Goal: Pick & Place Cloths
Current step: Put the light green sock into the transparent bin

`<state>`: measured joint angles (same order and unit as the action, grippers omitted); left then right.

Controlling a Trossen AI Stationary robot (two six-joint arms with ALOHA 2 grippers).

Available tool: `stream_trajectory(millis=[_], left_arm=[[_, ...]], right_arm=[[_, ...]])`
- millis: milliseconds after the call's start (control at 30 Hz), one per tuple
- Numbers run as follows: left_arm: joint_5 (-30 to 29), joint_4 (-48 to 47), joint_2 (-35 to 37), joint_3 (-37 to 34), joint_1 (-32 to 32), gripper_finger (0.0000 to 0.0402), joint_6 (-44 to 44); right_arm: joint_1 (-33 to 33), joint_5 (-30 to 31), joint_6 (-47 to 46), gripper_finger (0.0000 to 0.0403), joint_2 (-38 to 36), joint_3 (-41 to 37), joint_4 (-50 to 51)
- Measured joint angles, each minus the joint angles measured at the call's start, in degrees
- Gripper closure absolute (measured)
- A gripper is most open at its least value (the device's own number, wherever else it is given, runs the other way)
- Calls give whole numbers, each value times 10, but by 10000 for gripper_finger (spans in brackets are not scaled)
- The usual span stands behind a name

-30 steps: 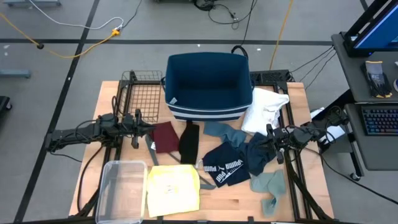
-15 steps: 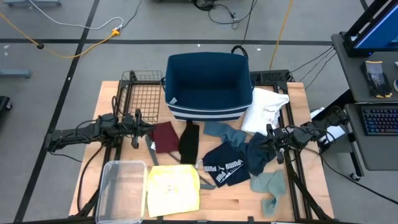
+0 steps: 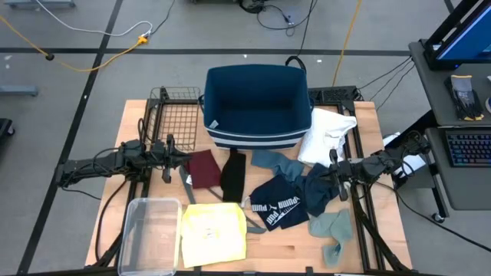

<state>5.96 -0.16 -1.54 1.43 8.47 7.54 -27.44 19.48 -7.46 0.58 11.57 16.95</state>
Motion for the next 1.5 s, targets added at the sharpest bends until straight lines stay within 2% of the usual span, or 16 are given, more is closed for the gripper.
stream_trajectory(millis=[100,200,300,467,567,867,967,1267,1500], left_arm=[[0,0,0,0,0,380,0],[0,1,0,0,0,380,0],[0,2,0,0,0,380,0],[0,2,0,0,0,380,0],[0,3,0,0,0,380,0],[0,3,0,0,0,380,0],[0,3,0,0,0,380,0],[0,3,0,0,0,380,0],[-5,3,0,0,0,380,0]], right_arm=[[0,0,49,399,0,0,-8],[0,-2,47,399,0,0,-25],[0,-2,-24,399,0,0,-46],[0,-1,-205,399,0,0,-111],[0,13,-247,399,0,0,-158],[0,15,-187,399,0,0,-303],[0,17,-147,399,0,0,-306],[0,14,-143,399,5,0,-327],[0,-49,-143,402,88,11,-324]])
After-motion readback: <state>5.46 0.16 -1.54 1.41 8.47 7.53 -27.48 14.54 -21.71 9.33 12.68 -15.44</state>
